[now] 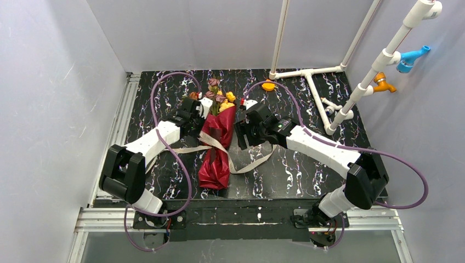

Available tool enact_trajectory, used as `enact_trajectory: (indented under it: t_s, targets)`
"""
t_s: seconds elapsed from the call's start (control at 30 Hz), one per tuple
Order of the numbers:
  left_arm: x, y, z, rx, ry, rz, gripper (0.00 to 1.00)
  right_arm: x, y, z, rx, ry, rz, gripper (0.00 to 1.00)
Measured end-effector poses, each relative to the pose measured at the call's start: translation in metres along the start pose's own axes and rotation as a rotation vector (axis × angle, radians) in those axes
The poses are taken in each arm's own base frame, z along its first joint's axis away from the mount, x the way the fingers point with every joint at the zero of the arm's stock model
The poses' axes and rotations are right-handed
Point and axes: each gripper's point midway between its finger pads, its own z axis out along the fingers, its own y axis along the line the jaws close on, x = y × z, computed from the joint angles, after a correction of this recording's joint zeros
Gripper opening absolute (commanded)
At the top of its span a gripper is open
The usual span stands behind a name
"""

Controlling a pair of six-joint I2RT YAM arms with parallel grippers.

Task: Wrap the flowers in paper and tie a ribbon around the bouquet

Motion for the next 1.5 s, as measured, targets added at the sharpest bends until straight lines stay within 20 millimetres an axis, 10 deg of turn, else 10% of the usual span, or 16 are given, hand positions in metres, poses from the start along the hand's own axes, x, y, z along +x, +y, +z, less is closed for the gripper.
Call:
enact_trajectory:
  t_s: [0.5, 0.7, 0.87, 1.2, 1.5]
  targets:
    - [-0.013, 0.023, -0.016, -0.057, -0.079, -0.301, 0.05, 0.001, -0.001, -0.002, -0.007, -0.002, 0.005, 0.82]
    - [-0.010, 0.027, -0.015, -0.105, -0.077, -0.417, 0.37, 0.003, 0.001, -0.002, -0.019, 0.005, 0.006, 0.82]
    - [0.007, 0.037, -0.013, -0.178, -0.053, -0.510, 0.98, 0.004, 0.001, -0.002, -0.021, 0.007, 0.007, 0.82]
    - [0.041, 0.087, -0.082, -0.428, -0.111, -0.801, 0.98, 0.003, 0.007, -0.003, -0.051, 0.006, 0.012, 0.82]
    - [0.116, 0.112, -0.097, -0.580, 0.082, -1.223, 0.93, 0.017, 0.008, 0.002, -0.074, 0.020, 0.020, 0.82]
